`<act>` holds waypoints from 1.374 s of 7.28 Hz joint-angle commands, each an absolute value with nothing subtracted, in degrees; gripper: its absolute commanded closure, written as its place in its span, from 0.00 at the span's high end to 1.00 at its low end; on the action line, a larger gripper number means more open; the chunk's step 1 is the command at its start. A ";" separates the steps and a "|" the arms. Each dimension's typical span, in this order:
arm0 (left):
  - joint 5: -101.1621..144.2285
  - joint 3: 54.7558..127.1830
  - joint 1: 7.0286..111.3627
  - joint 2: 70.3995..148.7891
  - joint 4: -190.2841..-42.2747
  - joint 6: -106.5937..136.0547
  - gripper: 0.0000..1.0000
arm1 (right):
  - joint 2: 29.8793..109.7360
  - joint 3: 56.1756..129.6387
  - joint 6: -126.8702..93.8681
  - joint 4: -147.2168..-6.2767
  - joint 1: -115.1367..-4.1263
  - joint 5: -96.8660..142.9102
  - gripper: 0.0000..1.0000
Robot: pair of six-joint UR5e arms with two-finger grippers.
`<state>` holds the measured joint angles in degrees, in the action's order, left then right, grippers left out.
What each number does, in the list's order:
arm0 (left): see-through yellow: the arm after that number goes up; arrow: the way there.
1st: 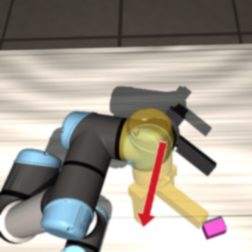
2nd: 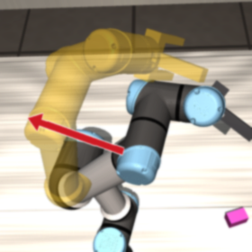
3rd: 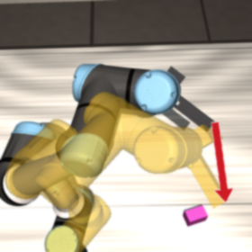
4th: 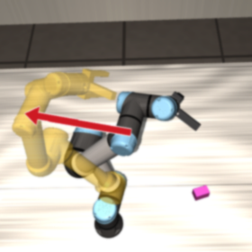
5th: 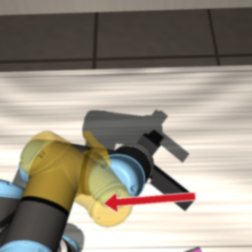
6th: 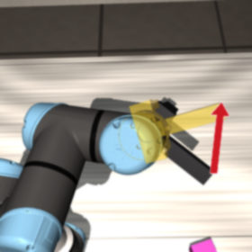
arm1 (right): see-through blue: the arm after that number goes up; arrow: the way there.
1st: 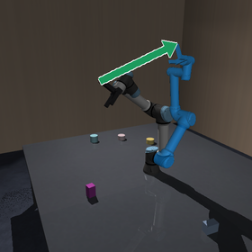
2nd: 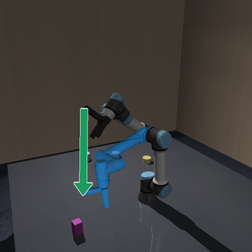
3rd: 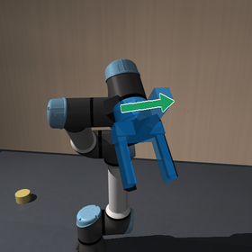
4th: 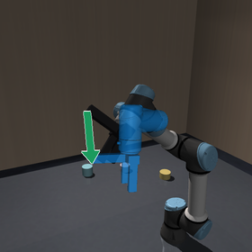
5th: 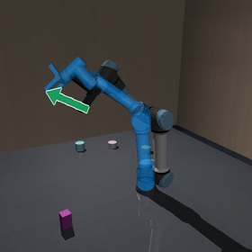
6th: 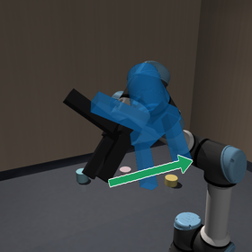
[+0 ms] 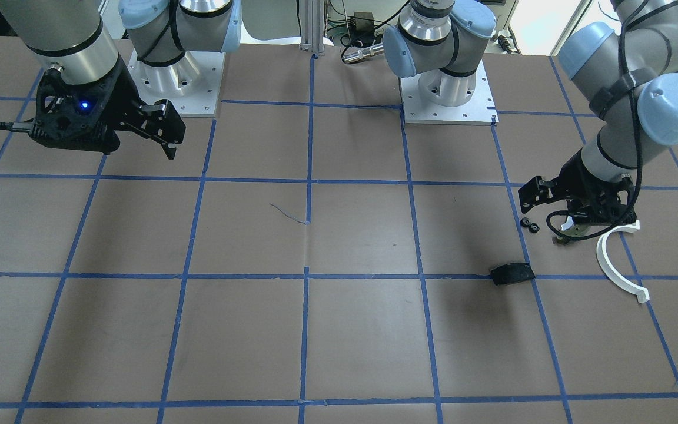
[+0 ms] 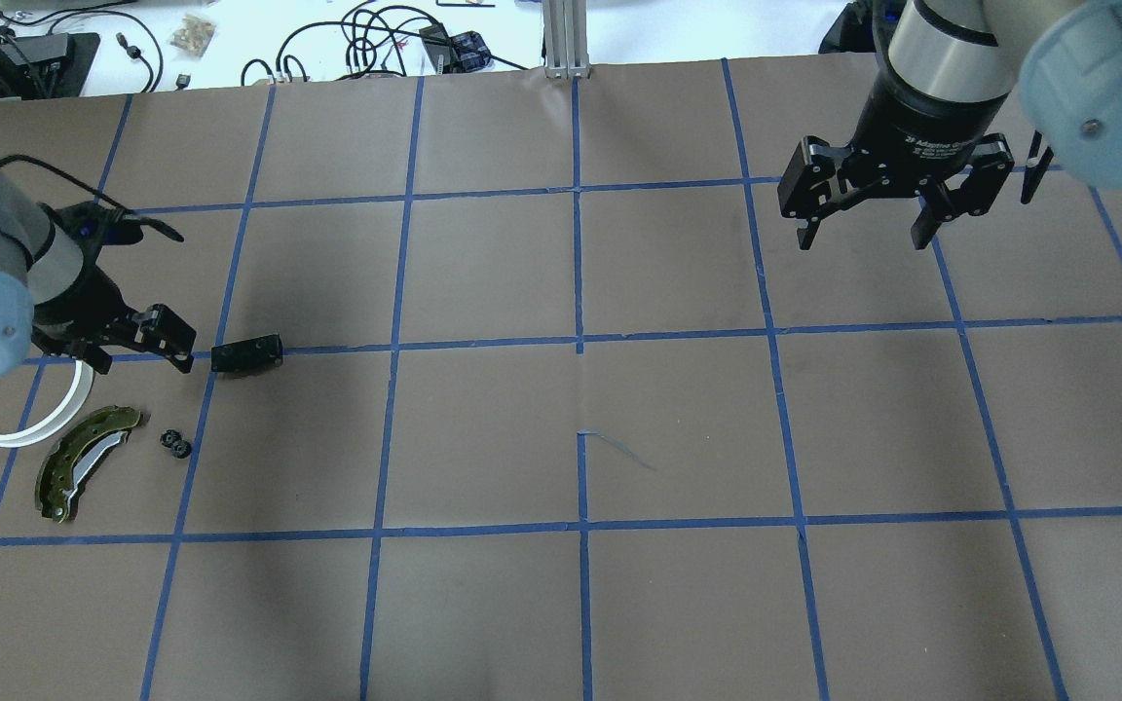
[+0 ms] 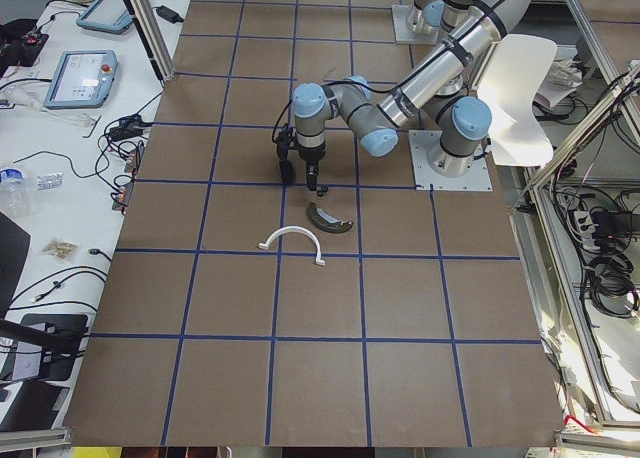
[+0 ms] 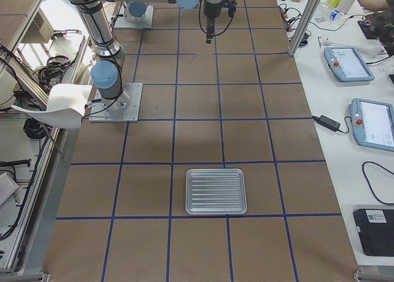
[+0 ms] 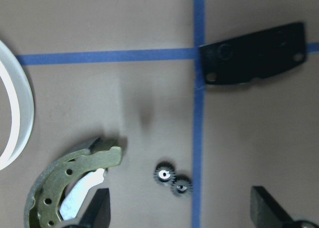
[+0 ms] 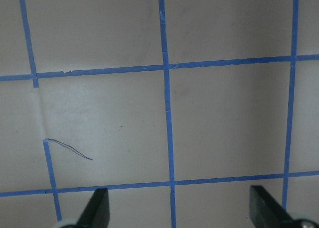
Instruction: Place bearing gear from tray to pile
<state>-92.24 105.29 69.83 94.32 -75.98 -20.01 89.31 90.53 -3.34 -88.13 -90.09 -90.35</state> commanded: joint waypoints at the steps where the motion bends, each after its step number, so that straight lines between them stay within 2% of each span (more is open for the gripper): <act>1: -89.47 95.57 79.15 90.02 -90.30 -4.31 1.00 | 89.30 90.53 -3.25 -88.15 -90.09 -90.35 1.00; 3: -89.30 90.37 85.75 87.64 -99.47 2.90 1.00 | 89.30 90.53 -3.16 -88.33 -90.00 -90.35 1.00; 5: -89.91 91.31 93.49 87.19 -94.79 2.81 1.00 | 89.30 90.53 -2.46 -87.89 -89.82 -90.70 1.00; 7: -89.82 92.55 92.82 87.19 -86.60 1.50 1.00 | 89.30 90.53 -2.46 -88.33 -89.83 -90.61 1.00; 10: -89.82 91.93 91.67 87.19 -87.01 -0.70 1.00 | 89.38 90.53 -2.46 -88.24 -89.82 -90.53 1.00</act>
<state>-89.82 91.99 91.88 87.30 -86.93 -0.12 89.37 90.53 -2.47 -88.05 -89.83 -90.69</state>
